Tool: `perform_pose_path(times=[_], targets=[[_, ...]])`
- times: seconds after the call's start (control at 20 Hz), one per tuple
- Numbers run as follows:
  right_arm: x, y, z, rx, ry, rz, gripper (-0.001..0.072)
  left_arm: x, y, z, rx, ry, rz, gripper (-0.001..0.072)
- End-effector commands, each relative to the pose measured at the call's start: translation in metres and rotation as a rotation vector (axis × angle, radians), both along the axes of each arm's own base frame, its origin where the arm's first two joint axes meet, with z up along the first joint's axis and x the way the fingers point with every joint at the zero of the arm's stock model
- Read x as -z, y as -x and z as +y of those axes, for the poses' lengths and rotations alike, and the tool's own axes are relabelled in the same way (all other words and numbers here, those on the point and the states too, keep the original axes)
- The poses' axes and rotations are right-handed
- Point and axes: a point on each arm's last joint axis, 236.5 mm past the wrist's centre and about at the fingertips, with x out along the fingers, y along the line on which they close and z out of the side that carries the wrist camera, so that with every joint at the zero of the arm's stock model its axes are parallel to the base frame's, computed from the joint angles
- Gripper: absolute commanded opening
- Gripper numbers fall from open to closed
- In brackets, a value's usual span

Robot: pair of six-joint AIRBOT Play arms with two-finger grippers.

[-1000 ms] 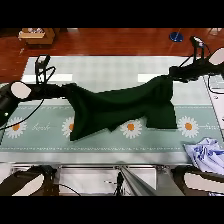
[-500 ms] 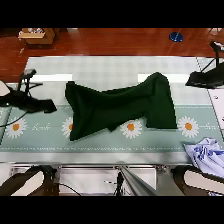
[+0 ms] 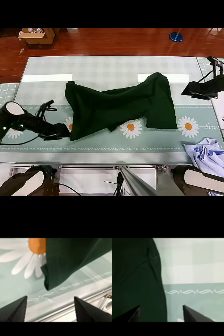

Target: Fold the shirts.

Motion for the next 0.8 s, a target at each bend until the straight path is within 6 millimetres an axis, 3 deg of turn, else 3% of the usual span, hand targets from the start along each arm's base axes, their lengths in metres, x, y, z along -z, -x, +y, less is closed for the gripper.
perform_pose_path(times=[0.0,0.25,0.3,0.4,0.55,0.75], targets=[[0.002,-0.004,0.008,0.007,-0.042,-0.02,0.0607,0.015,0.005,-0.009,-0.04,0.031,0.02,0.072],[0.002,-0.002,0.01,0.005,-0.05,-0.014,0.0605,0.03,-0.034,-0.035,-0.168,0.111,-0.029,0.072],[0.002,-0.002,0.01,0.005,-0.05,-0.014,0.0605,0.034,-0.038,-0.042,-0.184,0.121,-0.028,0.0629],[0.002,-0.003,0.01,0.006,-0.048,-0.016,0.0605,0.038,-0.036,-0.047,-0.176,0.124,-0.011,0.0032],[0.006,-0.012,0.006,0.021,-0.04,-0.04,0.0602,0.035,-0.031,-0.049,-0.131,0.145,-0.016,0.0032],[0.04,-0.02,0.025,0.008,-0.155,0.012,0.0601,0.026,-0.015,-0.055,-0.067,0.19,0.021,0.0031]])
